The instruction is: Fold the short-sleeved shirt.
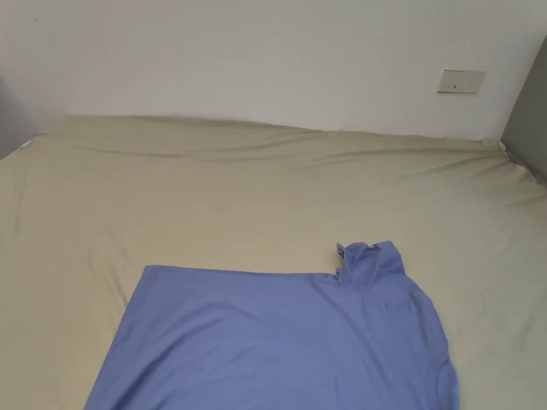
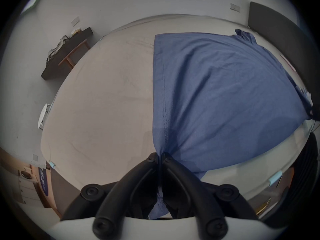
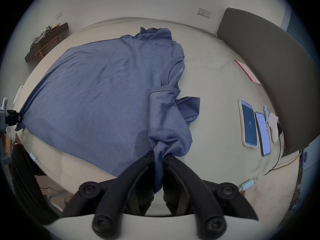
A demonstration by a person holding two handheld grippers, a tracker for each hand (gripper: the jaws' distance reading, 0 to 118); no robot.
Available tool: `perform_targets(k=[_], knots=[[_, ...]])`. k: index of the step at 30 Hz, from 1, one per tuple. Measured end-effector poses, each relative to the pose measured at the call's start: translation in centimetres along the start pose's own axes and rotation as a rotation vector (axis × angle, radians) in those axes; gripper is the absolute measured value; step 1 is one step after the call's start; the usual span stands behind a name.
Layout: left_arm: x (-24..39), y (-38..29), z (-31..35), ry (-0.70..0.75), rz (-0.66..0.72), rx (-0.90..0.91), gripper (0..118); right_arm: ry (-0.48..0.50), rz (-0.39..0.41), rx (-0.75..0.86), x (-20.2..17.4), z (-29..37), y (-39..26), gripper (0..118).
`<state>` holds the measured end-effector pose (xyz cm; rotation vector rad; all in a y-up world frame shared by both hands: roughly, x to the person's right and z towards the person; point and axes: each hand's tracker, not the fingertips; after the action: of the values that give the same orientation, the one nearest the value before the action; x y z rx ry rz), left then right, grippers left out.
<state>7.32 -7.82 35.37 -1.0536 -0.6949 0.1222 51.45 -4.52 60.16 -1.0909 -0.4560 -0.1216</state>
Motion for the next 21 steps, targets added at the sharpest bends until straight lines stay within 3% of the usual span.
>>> perform_targets(k=[6,7,8,9,10,11,12,13,21], knots=[[0.5,-0.7,-0.1,-0.016,-0.018,-0.046,1,0.04,-0.012,-0.073,0.4,-0.1,-1.8,14],[-1.0,0.0,1.1,0.416,-0.226,-0.134,8,0.025,-0.023,-0.053,0.4,-0.1,-1.5,32],[-1.2,0.8,1.6,0.543,-0.289,-0.155,16,-0.006,-0.041,-0.028,0.5,0.1,-0.9,62],[-0.8,1.5,1.6,0.548,-0.29,-0.15,27,-0.031,-0.045,-0.014,0.7,0.4,-0.2,91],[-0.3,2.5,2.0,0.515,-0.266,-0.107,64,-0.011,-0.048,0.022,1.0,1.0,0.9,107],[0.3,3.5,2.4,0.483,-0.249,-0.064,100,-0.019,-0.058,0.081,1.3,2.0,2.1,108],[0.9,4.4,2.6,0.465,-0.243,-0.031,118,-0.02,-0.06,0.127,1.5,2.8,3.2,108],[1.9,5.6,3.0,0.449,-0.254,0.014,111,-0.034,-0.046,0.177,1.5,4.0,5.0,108],[13.0,15.4,9.2,0.315,-0.333,0.599,111,-0.08,0.039,0.691,-1.1,13.0,16.4,108]])
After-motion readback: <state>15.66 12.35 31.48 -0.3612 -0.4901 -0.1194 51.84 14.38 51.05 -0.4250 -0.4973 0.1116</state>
